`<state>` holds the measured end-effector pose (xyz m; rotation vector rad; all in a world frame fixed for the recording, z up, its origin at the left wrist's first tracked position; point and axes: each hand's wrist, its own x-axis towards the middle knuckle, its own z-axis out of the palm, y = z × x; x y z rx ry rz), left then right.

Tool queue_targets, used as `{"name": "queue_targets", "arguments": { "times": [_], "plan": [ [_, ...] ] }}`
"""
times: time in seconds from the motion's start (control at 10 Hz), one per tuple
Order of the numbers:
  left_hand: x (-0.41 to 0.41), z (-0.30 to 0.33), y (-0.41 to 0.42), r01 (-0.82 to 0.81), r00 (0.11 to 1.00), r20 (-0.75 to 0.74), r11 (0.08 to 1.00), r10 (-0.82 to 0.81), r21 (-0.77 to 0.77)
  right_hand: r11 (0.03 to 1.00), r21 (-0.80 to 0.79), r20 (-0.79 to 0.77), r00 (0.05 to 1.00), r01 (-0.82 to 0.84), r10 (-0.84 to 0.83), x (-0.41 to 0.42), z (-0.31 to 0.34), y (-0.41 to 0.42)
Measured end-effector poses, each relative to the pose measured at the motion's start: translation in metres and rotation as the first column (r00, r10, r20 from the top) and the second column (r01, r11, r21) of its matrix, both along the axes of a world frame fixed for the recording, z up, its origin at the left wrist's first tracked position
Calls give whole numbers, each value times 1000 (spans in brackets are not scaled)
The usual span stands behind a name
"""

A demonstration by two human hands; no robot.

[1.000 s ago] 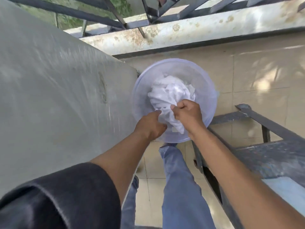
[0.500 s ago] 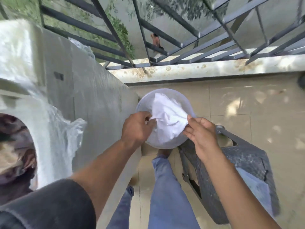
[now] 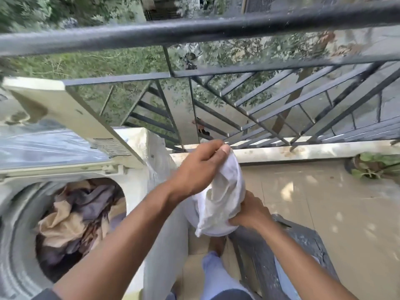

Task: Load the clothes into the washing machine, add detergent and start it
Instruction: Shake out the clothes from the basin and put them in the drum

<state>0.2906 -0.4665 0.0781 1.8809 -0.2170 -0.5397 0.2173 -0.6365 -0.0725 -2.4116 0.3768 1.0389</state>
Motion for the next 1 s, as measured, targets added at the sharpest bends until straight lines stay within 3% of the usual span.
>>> {"name": "queue_targets", "arguments": {
  "times": [0.1, 0.2, 0.3, 0.4, 0.5, 0.6, 0.7, 0.8, 0.9, 1.0],
  "plan": [
    [-1, 33, 18, -6, 1000, -9, 996, 5, -91, 996, 51, 96, 992, 72, -77, -4, 23, 8],
    [1, 67, 59, -18, 998, -55, 992, 11, -122, 960, 168, 284, 921, 225, -266, -4, 52, 7],
    [0, 89, 92, 18, 993, -115, 999, -23, -48, 907, 325, 345, 859, 268, -377, -3, 84, 2],
    [-9, 101, 129, 52, 985, -172, 995, -35, 91, 780, 550, 361, 758, 297, -543, -8, 154, 8],
    [-20, 94, 158, 102, 989, 57, 915, -134, 390, 696, 683, 347, 741, 221, -575, -16, 232, 25],
    [-31, 86, 172, 84, 950, 199, 813, -240, 576, 533, 826, 258, 714, 187, -651, -23, 283, 48],
    [-42, 67, 191, 2, 924, 315, 823, -219, 568, 297, 953, 174, 712, 51, -680, -27, 334, 84],
    [-51, 55, 204, 52, 950, 261, 913, -170, 405, 136, 991, 101, 715, -8, -692, -34, 359, 115],
    [-76, 48, 211, 249, 962, 78, 959, -261, 134, -171, 981, -29, 791, -96, -612, -34, 376, 156],
    [-100, 34, 203, 265, 961, 88, 964, -264, -5, -226, 968, -95, 675, -109, -731, -35, 384, 207]
  ]
}}
